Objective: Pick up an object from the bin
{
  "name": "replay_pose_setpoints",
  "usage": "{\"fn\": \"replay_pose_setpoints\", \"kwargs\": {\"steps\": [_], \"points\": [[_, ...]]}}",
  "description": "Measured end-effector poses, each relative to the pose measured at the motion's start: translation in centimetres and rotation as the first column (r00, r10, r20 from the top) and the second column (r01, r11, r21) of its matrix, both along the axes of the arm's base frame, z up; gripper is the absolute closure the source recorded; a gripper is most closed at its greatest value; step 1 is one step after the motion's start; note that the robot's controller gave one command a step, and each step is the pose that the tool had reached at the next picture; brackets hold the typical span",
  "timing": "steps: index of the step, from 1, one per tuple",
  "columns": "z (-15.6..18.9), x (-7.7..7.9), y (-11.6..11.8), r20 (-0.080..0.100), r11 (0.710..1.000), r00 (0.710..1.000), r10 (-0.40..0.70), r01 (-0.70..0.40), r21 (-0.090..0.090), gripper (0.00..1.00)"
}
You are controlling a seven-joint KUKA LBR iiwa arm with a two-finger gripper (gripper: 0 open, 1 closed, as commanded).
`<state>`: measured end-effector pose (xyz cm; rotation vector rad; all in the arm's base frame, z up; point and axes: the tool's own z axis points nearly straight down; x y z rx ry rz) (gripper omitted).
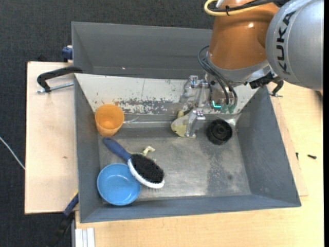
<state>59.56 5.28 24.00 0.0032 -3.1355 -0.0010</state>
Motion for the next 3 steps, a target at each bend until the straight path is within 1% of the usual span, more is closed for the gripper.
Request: {"fn": "replay_pose_setpoints", "kwargs": {"steps": [1, 2, 3], "points": [[-16.4, 0.2, -3.0, 0.029, 0.998, 0.998, 0.063, -0.064, 0.005, 0.0], [-13.7, 0.9, -6.1, 0.017, 0.964, 0.964, 0.266, -0.266, -0.001, 0.0], [-13.1, 0.5, -6.8, 0.015, 0.984, 0.984, 0.18, -0.18, 0.001, 0.0]]}}
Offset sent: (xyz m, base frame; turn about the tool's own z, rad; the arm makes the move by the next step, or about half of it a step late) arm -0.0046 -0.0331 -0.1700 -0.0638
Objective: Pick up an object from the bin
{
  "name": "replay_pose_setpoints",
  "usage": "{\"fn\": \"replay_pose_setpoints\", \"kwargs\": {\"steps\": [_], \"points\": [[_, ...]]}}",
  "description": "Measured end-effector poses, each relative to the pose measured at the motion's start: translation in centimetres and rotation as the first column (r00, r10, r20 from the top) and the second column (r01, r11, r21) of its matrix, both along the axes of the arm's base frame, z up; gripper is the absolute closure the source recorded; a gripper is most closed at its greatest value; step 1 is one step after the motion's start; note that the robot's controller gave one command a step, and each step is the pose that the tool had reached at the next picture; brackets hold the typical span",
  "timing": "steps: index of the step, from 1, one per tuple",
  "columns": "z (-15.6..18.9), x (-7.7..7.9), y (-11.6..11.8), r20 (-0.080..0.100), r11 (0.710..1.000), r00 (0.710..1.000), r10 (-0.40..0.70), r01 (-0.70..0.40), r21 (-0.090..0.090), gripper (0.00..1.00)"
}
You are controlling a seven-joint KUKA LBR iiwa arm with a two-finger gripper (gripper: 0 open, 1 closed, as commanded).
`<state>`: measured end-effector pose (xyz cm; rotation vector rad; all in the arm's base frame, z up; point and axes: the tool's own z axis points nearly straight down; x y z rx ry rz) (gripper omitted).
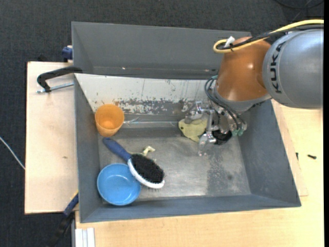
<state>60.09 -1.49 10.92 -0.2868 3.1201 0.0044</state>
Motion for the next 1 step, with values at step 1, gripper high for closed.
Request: {"fn": "replay_pose_setpoints", "kwargs": {"steps": [1], "points": [[-3.2, 0.57, 0.16, 0.012, 0.998, 0.998, -0.064, 0.063, 0.006, 0.0]]}}
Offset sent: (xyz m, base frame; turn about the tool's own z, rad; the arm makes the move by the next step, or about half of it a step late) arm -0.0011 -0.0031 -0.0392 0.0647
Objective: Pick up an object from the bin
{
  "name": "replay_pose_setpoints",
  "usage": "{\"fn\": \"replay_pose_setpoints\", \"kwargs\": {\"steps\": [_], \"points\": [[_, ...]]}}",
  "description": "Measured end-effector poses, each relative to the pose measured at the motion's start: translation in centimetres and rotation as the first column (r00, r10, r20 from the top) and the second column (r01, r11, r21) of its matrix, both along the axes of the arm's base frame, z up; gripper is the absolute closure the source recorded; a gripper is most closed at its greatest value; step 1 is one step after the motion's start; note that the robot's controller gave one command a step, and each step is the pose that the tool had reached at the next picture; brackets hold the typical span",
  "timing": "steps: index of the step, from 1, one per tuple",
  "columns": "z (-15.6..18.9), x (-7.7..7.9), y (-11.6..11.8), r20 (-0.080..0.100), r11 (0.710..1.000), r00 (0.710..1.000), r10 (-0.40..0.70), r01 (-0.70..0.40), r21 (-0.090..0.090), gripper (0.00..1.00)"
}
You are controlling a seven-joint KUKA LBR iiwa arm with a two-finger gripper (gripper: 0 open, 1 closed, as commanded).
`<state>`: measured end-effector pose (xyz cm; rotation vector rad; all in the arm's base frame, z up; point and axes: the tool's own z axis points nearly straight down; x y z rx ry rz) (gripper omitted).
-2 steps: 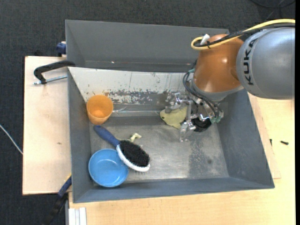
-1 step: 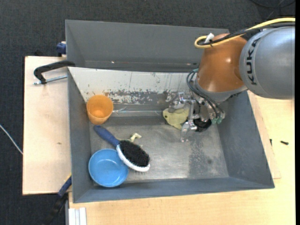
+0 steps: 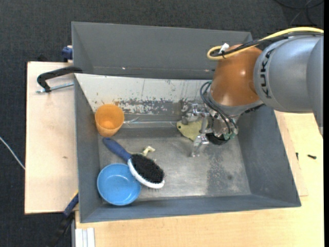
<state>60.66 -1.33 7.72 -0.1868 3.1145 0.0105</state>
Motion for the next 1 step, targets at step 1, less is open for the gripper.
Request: {"fn": "replay_pose_setpoints", "kwargs": {"steps": [1], "points": [[0.51, 0.4, 0.34, -0.008, 1.0, 1.0, 0.002, -0.002, -0.003, 0.0]]}}
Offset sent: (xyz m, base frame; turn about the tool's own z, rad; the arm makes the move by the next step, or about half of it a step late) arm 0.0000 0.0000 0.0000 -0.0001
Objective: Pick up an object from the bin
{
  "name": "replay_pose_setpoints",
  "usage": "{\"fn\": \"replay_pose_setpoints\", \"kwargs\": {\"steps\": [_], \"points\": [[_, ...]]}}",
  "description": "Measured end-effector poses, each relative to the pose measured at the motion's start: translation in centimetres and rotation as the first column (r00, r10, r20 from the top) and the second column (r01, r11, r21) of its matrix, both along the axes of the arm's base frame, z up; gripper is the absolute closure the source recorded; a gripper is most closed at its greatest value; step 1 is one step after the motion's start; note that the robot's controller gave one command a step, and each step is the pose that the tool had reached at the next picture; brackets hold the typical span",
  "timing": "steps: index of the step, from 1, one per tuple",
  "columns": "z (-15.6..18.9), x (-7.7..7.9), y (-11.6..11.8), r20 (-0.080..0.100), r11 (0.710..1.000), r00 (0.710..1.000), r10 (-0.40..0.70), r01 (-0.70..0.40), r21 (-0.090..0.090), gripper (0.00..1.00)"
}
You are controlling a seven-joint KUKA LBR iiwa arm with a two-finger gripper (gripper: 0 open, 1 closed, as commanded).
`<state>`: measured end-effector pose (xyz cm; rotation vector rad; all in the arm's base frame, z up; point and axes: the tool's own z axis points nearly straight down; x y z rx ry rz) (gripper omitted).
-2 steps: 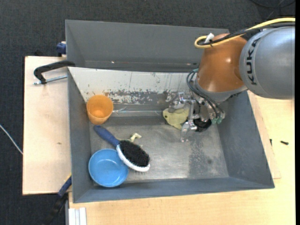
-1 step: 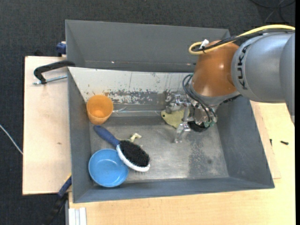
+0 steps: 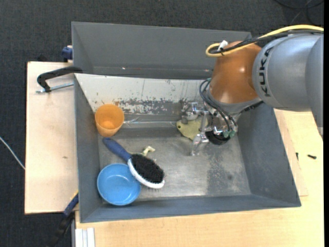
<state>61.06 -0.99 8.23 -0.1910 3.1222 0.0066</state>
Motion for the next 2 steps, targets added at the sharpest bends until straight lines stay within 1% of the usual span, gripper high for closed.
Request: {"fn": "replay_pose_setpoints", "kwargs": {"steps": [1, 2], "points": [[0.4, 0.5, 0.0, 0.019, 1.0, 1.0, -0.003, 0.003, 0.0, 1.0], [7.8, 0.9, 0.0, 0.003, 1.0, 1.0, -0.003, 0.003, -0.004, 1.0]]}}
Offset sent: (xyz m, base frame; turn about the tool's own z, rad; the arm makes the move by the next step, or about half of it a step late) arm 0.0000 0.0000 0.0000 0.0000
